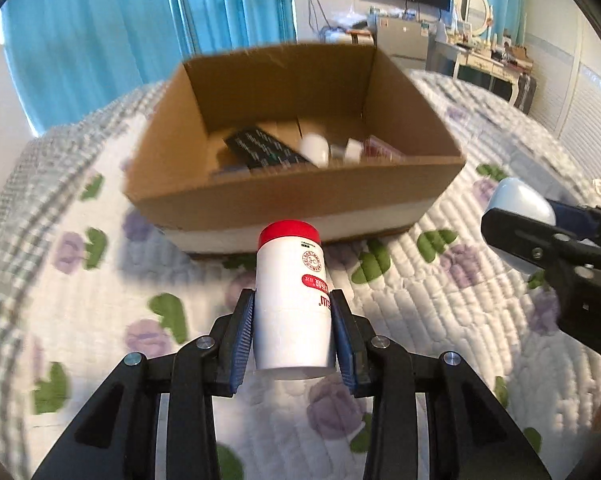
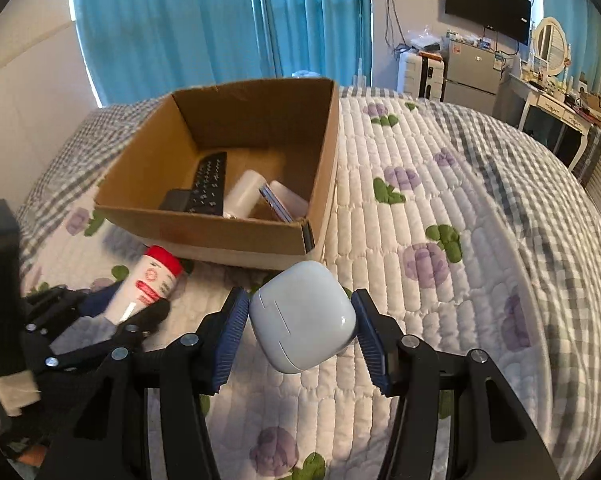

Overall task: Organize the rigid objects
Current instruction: 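Grasp the white-and-red bottle with the left tool while the right grasps the white earbud case, then carry the bottle and earbud case into the cardboard box and open both tools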

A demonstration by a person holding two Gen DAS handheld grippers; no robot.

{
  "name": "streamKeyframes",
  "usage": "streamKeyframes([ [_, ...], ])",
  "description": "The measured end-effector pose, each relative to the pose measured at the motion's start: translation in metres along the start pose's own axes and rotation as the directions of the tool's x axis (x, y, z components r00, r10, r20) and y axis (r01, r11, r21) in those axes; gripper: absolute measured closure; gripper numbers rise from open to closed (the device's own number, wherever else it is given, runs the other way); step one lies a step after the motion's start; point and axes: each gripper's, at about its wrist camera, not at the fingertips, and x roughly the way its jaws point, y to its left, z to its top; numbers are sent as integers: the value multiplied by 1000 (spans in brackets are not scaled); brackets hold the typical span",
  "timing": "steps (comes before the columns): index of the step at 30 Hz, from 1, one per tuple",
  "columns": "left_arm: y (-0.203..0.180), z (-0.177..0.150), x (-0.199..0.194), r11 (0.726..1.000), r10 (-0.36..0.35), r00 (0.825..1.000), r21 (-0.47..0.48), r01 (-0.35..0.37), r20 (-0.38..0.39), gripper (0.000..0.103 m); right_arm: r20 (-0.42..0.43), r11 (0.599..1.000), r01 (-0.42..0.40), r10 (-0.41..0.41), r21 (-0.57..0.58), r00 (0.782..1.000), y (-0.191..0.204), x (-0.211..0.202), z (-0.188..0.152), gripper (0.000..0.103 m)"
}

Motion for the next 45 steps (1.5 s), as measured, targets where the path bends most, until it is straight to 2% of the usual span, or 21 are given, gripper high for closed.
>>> streamKeyframes([
  [3,9,9,-26,1000,-2,999,-7,3,35,65,30,1000,2,-2,-8,1000,4,-15,9,50],
  [8,30,36,-48,1000,1,996,-24,1,91,65,112,999,7,-1,-52,994,13,-50,38,50],
  [15,48,86,-58,999,18,987,-45,-11,158,65,198,996,-6,24,-90,980,19,-75,92,50],
  [18,56,112,-47,998,19,985,-55,-10,170,65,221,996,-21,40,-92,975,17,-75,113,50],
  [22,61,137,-17,998,26,985,-58,-17,169,65,236,996,-19,40,-92,971,10,-57,141,50],
  [25,63,146,13,998,-9,990,-67,18,138,65,226,994,-22,45,-103,973,6,-33,157,50],
  [29,55,148,54,999,36,994,-10,-35,108,65,219,993,-10,35,-114,975,1,1,172,50],
  [33,52,146,87,1000,14,998,8,-14,67,65,191,990,0,26,-138,981,-3,39,180,50],
  [37,48,144,101,999,21,998,36,-23,51,65,159,992,-24,43,-122,986,-9,66,180,50],
  [40,48,144,102,999,3,999,38,-5,40,60,140,993,-49,64,-108,988,-9,74,178,50],
  [42,50,143,94,999,19,998,25,-20,62,37,132,993,-52,66,-111,989,-9,74,174,50],
  [45,55,143,80,1000,6,997,4,-7,79,36,130,993,-50,64,-109,989,-8,67,166,50],
])
